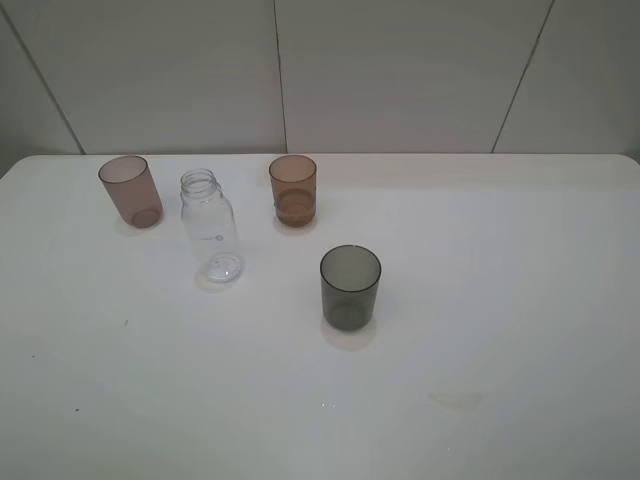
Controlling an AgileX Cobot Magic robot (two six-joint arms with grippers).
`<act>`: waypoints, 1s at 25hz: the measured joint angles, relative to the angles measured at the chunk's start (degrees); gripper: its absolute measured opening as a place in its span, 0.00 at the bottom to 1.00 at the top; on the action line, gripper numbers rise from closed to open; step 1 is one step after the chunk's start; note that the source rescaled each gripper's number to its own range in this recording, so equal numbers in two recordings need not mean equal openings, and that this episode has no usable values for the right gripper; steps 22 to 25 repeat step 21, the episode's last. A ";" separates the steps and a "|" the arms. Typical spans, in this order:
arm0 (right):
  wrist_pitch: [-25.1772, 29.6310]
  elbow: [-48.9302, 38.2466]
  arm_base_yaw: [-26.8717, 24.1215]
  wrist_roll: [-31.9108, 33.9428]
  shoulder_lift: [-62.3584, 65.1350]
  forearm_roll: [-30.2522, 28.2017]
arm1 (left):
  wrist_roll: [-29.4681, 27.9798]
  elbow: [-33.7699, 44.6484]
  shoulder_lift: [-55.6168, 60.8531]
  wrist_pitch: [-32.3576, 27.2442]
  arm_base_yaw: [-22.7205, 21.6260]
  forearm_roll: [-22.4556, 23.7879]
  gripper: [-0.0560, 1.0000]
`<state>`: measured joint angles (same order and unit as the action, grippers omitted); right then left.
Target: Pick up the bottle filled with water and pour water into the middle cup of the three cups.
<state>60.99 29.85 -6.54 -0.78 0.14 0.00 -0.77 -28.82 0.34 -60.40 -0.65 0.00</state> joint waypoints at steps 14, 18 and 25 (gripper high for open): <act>0.00 0.00 0.00 0.00 0.00 0.00 | 0.00 0.00 0.00 0.00 -0.18 0.00 1.00; 0.00 0.00 0.00 0.00 0.00 0.00 | 0.00 0.00 0.00 0.00 -0.18 0.00 1.00; 0.00 0.00 0.00 0.00 0.00 0.00 | 0.00 0.00 0.00 -0.05 -0.18 0.00 1.00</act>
